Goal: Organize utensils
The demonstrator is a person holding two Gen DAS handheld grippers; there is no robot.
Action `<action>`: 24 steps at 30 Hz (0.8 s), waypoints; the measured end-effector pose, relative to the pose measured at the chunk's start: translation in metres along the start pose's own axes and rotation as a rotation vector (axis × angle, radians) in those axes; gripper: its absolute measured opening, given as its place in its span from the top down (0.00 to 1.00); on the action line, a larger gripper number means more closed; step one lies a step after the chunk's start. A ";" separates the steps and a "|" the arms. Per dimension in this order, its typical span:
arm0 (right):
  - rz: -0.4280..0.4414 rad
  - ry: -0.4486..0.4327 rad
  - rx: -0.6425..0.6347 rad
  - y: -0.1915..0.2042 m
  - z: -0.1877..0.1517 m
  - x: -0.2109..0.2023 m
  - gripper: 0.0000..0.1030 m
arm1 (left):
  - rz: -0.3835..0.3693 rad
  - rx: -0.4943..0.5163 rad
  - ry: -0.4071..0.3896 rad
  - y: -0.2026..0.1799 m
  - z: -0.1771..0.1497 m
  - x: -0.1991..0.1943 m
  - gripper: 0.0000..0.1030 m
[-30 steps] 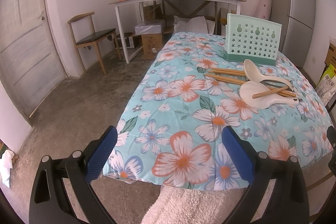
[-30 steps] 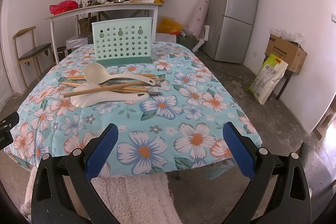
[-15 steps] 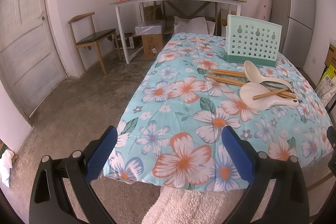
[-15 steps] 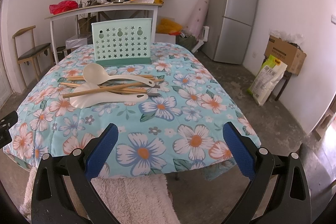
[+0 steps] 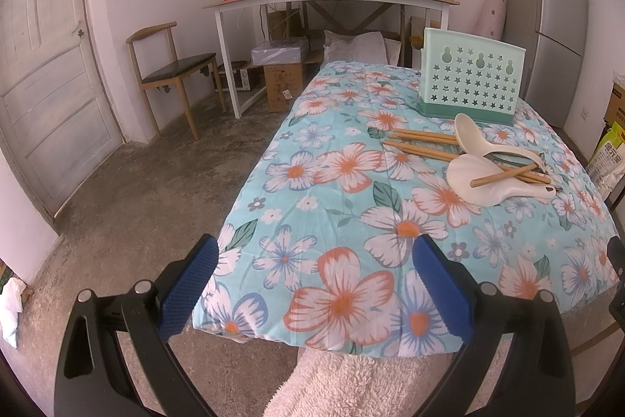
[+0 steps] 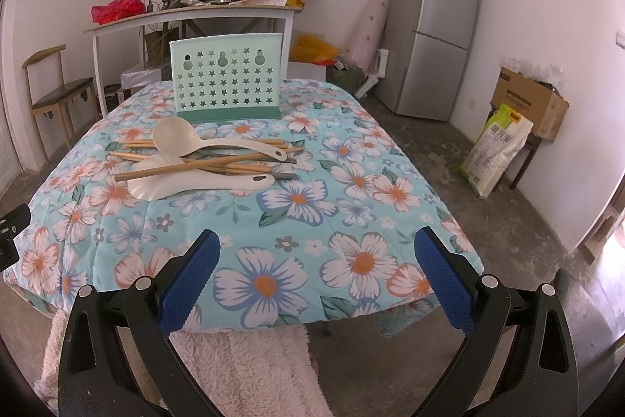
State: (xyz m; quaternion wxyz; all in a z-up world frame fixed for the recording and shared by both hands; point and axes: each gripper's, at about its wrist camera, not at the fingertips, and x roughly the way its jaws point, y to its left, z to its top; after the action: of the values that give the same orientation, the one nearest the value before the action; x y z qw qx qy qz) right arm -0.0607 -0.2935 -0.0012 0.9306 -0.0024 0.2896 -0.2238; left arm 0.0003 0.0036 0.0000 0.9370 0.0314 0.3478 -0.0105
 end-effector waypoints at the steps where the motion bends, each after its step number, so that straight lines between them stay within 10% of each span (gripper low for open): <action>1: 0.000 -0.001 0.000 0.000 0.000 0.000 0.08 | 0.001 0.000 -0.001 0.000 0.000 0.000 0.06; 24: -0.017 0.002 -0.017 -0.003 0.001 0.004 0.08 | 0.007 0.007 -0.017 0.005 0.003 -0.002 0.06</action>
State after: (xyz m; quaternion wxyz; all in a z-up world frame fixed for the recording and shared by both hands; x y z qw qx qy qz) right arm -0.0587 -0.2976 -0.0019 0.9284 -0.0123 0.2921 -0.2293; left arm 0.0008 0.0086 0.0041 0.9398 0.0359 0.3398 -0.0085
